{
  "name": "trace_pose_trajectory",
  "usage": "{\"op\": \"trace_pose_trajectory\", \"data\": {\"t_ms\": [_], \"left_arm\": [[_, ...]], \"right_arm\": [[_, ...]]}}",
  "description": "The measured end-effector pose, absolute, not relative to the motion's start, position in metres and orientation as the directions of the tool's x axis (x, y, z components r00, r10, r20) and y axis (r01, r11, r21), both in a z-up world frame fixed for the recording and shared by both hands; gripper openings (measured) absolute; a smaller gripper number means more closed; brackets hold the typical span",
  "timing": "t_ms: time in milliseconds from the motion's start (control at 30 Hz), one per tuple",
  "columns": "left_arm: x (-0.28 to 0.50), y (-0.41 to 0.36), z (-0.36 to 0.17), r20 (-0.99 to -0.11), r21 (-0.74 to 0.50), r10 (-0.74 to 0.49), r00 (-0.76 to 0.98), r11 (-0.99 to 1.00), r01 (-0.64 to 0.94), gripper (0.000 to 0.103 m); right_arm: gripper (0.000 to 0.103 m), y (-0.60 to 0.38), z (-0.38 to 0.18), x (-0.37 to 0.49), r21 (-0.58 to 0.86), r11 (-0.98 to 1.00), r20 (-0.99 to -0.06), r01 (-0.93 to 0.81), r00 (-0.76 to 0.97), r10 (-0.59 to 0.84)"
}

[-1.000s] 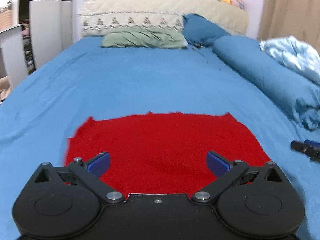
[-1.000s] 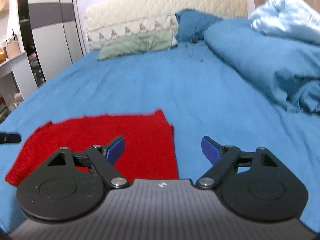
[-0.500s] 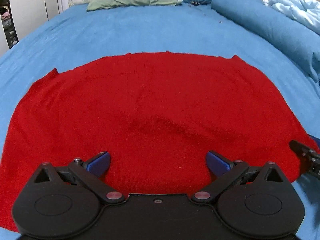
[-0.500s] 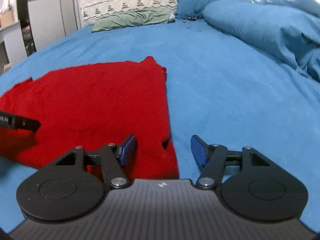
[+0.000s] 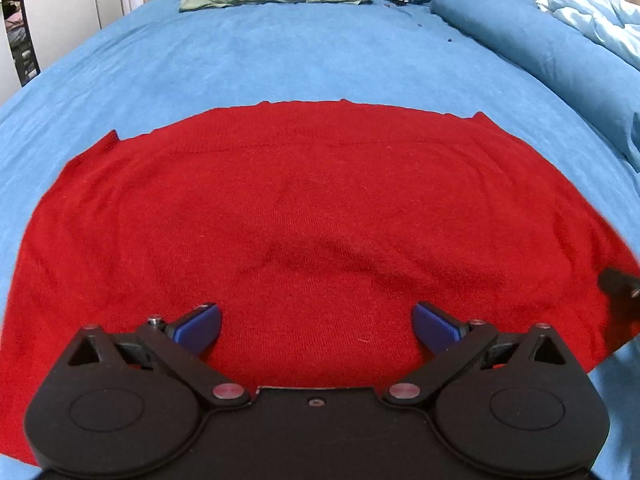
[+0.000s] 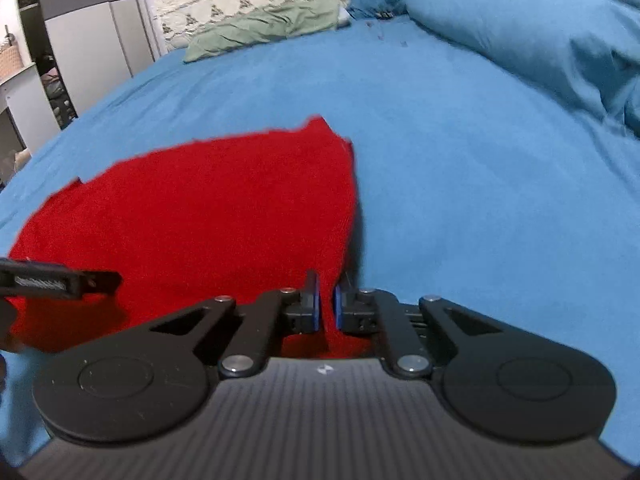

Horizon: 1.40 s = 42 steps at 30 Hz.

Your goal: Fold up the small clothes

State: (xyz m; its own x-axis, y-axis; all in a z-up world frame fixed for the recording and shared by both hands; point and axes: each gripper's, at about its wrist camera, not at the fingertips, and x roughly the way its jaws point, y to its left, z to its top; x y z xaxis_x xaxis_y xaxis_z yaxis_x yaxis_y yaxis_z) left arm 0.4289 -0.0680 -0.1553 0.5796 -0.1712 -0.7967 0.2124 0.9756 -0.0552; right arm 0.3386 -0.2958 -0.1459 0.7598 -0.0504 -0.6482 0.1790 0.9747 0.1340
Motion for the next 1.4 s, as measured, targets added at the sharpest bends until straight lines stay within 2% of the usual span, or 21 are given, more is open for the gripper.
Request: {"op": "trace_pose_trajectory", "data": {"t_ms": [200, 300, 400, 467, 567, 667, 767, 800, 833, 900, 933, 1000, 1100, 1167, 1267, 1400], "left_arm": [[0.413, -0.017, -0.122, -0.755, -0.055, -0.170, 0.633, 0.979, 0.197, 0.103], [0.401, 0.030, -0.108, -0.755, -0.060, -0.160, 0.636, 0.982, 0.177, 0.103], [0.385, 0.083, -0.109, -0.758, -0.073, -0.153, 0.634, 0.986, 0.151, 0.103], [0.373, 0.112, -0.117, -0.755, -0.086, -0.146, 0.639, 0.989, 0.124, 0.103], [0.361, 0.140, -0.138, -0.761, -0.118, -0.144, 0.633, 0.990, 0.083, 0.103], [0.353, 0.148, -0.156, -0.767, -0.155, -0.169, 0.619, 0.985, 0.076, 0.103], [0.353, 0.138, -0.155, -0.779, -0.087, -0.156, 0.607, 0.986, 0.141, 0.103], [0.351, 0.135, -0.153, -0.773, -0.075, -0.151, 0.617, 0.986, 0.148, 0.103], [0.349, 0.133, -0.151, -0.768, -0.086, -0.166, 0.619, 0.984, 0.156, 0.103], [0.345, 0.132, -0.150, -0.758, -0.129, -0.204, 0.620, 0.978, 0.164, 0.103], [0.343, 0.132, -0.148, -0.748, -0.148, -0.215, 0.628, 0.976, 0.158, 0.103], [0.343, 0.135, -0.145, -0.733, -0.172, -0.227, 0.641, 0.974, 0.148, 0.103], [0.345, 0.140, -0.141, -0.711, -0.200, -0.226, 0.666, 0.973, 0.118, 0.103], [0.345, 0.144, -0.140, -0.704, -0.220, -0.222, 0.674, 0.971, 0.090, 0.103], [0.347, 0.146, -0.141, -0.700, -0.250, -0.219, 0.679, 0.967, 0.053, 0.103], [0.346, 0.139, -0.140, -0.699, -0.240, -0.201, 0.687, 0.970, 0.039, 0.103]], "right_arm": [[0.022, -0.255, -0.065, 0.356, 0.288, 0.954, -0.540, 0.082, 0.836, 0.091], [0.022, -0.206, -0.033, 0.377, 0.363, 0.930, -0.473, -0.064, 0.847, 0.243], [0.022, -0.139, -0.024, 0.394, 0.368, 0.890, -0.429, -0.269, 0.800, 0.419], [0.022, -0.089, -0.037, 0.407, 0.363, 0.846, -0.450, -0.390, 0.722, 0.526], [0.022, -0.028, -0.085, 0.430, 0.376, 0.807, -0.560, -0.456, 0.581, 0.590], [0.022, 0.005, -0.135, 0.440, 0.364, 0.823, -0.652, -0.435, 0.512, 0.559], [0.027, 0.008, -0.147, 0.436, 0.351, 0.828, -0.647, -0.438, 0.525, 0.553], [0.037, 0.006, -0.145, 0.436, 0.354, 0.823, -0.639, -0.443, 0.529, 0.559], [0.056, 0.006, -0.141, 0.434, 0.353, 0.818, -0.635, -0.454, 0.525, 0.566], [0.079, -0.003, -0.127, 0.427, 0.341, 0.817, -0.607, -0.466, 0.554, 0.569], [0.083, -0.013, -0.116, 0.419, 0.334, 0.818, -0.569, -0.467, 0.592, 0.571], [0.088, -0.034, -0.098, 0.401, 0.332, 0.841, -0.511, -0.426, 0.669, 0.540], [0.091, -0.070, -0.085, 0.367, 0.267, 0.925, -0.487, -0.272, 0.790, 0.373], [0.091, -0.086, -0.093, 0.338, 0.165, 0.972, -0.507, -0.170, 0.830, 0.231], [0.091, -0.100, -0.120, 0.303, 0.039, 0.995, -0.544, -0.086, 0.834, 0.094], [0.089, -0.101, -0.154, 0.292, -0.041, 0.999, -0.578, -0.027, 0.816, -0.002]]}}
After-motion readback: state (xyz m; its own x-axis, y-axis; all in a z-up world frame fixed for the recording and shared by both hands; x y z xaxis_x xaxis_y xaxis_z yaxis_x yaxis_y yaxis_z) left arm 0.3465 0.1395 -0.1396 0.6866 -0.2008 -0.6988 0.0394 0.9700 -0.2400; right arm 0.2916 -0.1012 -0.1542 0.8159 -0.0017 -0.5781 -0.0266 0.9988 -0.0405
